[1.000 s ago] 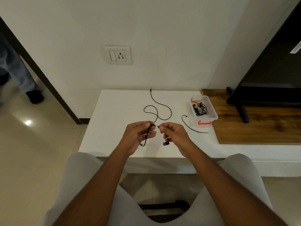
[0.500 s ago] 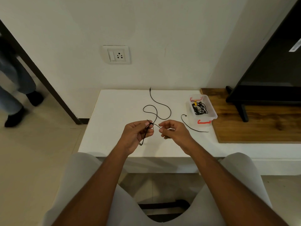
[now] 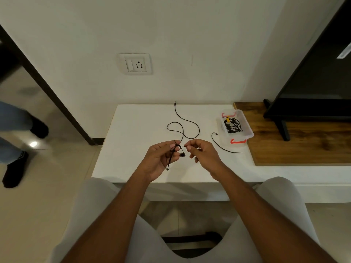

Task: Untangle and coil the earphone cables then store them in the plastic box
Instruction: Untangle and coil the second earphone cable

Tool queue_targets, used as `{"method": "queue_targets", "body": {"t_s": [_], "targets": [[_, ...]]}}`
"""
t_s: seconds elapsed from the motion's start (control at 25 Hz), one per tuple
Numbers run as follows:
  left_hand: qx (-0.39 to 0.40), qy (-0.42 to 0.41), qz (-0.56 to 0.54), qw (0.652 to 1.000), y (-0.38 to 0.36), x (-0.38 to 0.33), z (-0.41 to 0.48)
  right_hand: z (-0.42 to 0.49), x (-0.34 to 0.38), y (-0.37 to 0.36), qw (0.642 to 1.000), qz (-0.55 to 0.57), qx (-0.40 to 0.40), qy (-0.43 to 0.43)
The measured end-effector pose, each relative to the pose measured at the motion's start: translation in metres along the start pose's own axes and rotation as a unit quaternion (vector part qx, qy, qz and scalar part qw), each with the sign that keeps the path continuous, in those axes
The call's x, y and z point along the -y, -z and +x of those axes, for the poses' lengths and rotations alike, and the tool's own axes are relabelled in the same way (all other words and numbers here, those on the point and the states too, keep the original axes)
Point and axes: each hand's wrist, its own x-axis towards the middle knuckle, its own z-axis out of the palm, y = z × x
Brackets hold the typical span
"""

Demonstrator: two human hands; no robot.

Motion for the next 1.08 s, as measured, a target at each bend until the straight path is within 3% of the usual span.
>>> {"method": "queue_targets", "body": {"t_s": [0.2,0.56,0.68,0.76,0.92,1.08], "targets": [[-0.005,0.020,0.014,1.000,0.002,0.005,0.000,-0.002,-0.003,-0.004,0.999,-0.015,0.051,-0.010],[-0.024,0.027,0.000,0.999,0.001,0.011,0.005,0.002,-0.007,-0.008,0.999,0.027,0.023,0.014],[-0.025,0.018,0.004,1.000,0.001,0.014,0.006,0.001,-0.010,-0.014,0.998,-0.037,-0.039,0.015],[-0.038,-0.006,0.041,0.998,0.001,0.015,0.007,-0.001,-0.006,-0.014,0.996,-0.020,-0.090,-0.002],[-0.068,-0.041,0.154,0.985,-0.001,0.018,0.005,-0.004,0.001,-0.008,1.000,-0.013,-0.015,-0.013],[-0.130,-0.053,0.169,0.976,0.000,0.019,0.006,-0.004,0.001,-0.002,1.000,-0.024,-0.007,-0.008]]}}
